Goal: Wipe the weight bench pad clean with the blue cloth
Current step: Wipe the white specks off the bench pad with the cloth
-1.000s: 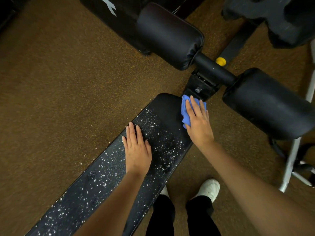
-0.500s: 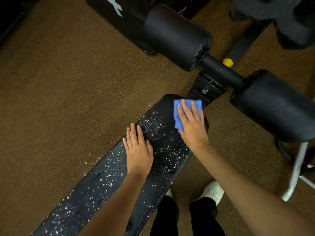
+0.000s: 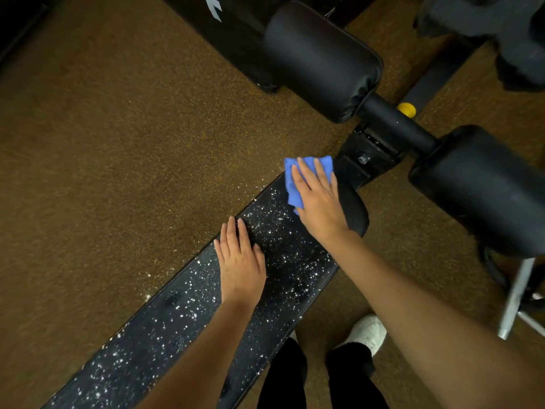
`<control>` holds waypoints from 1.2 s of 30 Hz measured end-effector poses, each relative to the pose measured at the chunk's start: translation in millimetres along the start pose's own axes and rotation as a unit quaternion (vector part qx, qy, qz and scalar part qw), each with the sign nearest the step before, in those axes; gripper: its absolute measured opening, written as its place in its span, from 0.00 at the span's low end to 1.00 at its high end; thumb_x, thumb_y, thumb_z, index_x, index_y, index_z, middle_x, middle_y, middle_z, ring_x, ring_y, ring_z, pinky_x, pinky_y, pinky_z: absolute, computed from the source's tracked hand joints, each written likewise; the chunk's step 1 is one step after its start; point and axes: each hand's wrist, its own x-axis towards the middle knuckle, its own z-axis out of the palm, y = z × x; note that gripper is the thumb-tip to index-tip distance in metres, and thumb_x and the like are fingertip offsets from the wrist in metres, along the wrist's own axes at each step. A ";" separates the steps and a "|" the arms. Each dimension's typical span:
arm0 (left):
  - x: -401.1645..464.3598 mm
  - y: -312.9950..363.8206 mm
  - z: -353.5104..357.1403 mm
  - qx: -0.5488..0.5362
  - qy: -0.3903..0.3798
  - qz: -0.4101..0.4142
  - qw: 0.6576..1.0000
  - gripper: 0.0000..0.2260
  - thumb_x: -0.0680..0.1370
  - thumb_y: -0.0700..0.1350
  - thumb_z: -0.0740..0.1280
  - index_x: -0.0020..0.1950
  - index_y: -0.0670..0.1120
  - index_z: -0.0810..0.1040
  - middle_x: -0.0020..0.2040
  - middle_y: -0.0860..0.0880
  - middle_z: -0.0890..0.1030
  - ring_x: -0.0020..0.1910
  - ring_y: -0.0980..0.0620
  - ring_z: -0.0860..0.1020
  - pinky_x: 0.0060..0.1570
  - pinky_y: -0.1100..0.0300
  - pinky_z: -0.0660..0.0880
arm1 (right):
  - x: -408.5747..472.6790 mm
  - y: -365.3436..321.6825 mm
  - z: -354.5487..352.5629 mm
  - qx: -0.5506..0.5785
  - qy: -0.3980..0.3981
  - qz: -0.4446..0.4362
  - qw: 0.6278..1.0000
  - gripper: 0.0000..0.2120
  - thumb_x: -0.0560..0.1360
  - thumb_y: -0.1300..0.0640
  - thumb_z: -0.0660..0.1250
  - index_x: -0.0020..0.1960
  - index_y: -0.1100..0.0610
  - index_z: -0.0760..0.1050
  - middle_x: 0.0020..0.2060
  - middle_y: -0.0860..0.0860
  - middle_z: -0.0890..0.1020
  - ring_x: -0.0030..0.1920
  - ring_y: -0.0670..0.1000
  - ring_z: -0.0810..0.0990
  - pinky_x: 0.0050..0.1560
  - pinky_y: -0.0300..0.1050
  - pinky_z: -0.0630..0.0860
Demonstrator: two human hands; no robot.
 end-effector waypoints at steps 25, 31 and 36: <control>-4.9 -3.2 -6.3 -0.039 0.001 0.005 0.999 0.24 0.81 0.44 0.50 0.75 0.38 0.49 0.76 0.41 0.51 0.75 0.46 0.47 0.72 0.55 0.41 | 10.8 -4.5 2.8 -0.003 0.019 -0.043 0.999 0.41 0.61 0.63 0.77 0.71 0.62 0.64 0.71 0.57 0.67 0.72 0.62 0.60 0.69 0.63 0.58; -6.1 0.5 -5.3 -0.048 0.005 -0.008 0.999 0.23 0.81 0.43 0.51 0.74 0.37 0.51 0.76 0.40 0.52 0.75 0.45 0.49 0.72 0.52 0.45 | -26.1 -3.5 13.6 0.010 -0.021 -0.194 0.981 0.41 0.60 0.65 0.77 0.70 0.61 0.65 0.71 0.56 0.67 0.72 0.62 0.61 0.68 0.62 0.58; -7.1 2.5 -6.9 -0.035 -0.004 -0.013 0.999 0.24 0.81 0.45 0.50 0.75 0.38 0.50 0.76 0.41 0.50 0.75 0.46 0.48 0.73 0.51 0.45 | -23.0 20.5 0.8 0.019 0.004 -0.138 0.990 0.44 0.56 0.68 0.79 0.70 0.63 0.66 0.70 0.58 0.68 0.71 0.63 0.62 0.67 0.63 0.59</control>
